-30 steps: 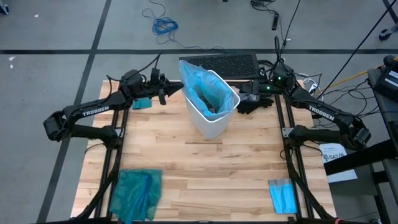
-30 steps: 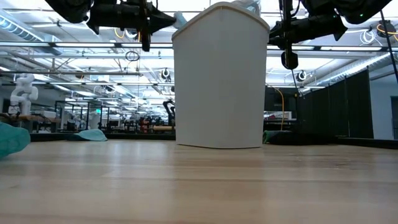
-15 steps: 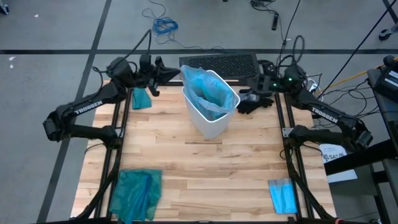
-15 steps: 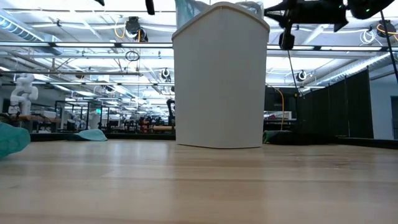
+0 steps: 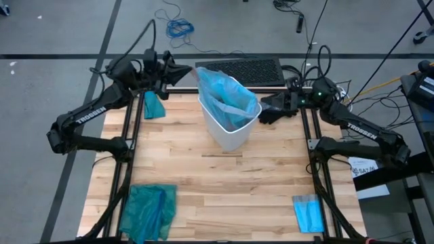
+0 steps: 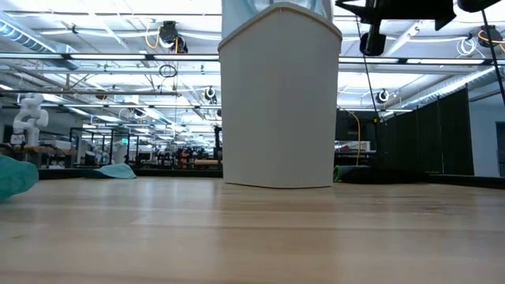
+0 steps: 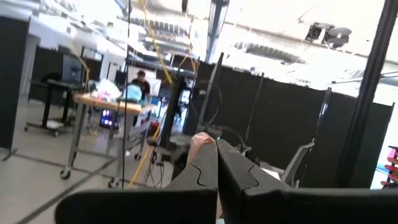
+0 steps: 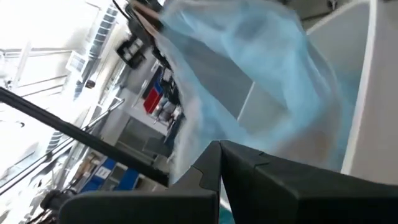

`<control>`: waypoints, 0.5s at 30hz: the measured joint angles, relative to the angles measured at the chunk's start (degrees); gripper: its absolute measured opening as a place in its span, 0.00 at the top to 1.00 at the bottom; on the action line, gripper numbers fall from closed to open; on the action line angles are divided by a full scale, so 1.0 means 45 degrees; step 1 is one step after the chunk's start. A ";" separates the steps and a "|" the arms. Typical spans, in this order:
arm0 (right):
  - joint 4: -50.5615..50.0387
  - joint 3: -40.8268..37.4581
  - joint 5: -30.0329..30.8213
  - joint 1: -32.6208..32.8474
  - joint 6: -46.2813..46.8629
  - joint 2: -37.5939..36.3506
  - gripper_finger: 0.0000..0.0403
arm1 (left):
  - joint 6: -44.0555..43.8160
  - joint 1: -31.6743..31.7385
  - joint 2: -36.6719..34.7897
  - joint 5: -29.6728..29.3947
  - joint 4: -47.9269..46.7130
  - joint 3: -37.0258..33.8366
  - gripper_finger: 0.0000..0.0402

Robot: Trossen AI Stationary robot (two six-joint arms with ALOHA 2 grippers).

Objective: Place trash/remove bag and relplace
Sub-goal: Remove the light blue trash bag from the white trash bin

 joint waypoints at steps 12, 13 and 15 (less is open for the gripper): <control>-0.0010 0.0000 0.0689 0.0229 -0.0151 -0.0574 0.88 | 0.0040 0.0573 -0.0144 0.1400 -0.0329 0.1296 1.00; -0.0010 0.0000 0.0777 0.0250 -0.0142 -0.0574 0.84 | -0.0014 0.0600 -0.0220 0.1475 -0.0573 0.1296 1.00; -0.0026 0.0000 0.1025 0.0436 -0.0018 -0.0526 0.77 | -0.0005 0.0623 -0.0391 0.1639 -0.1179 0.1296 1.00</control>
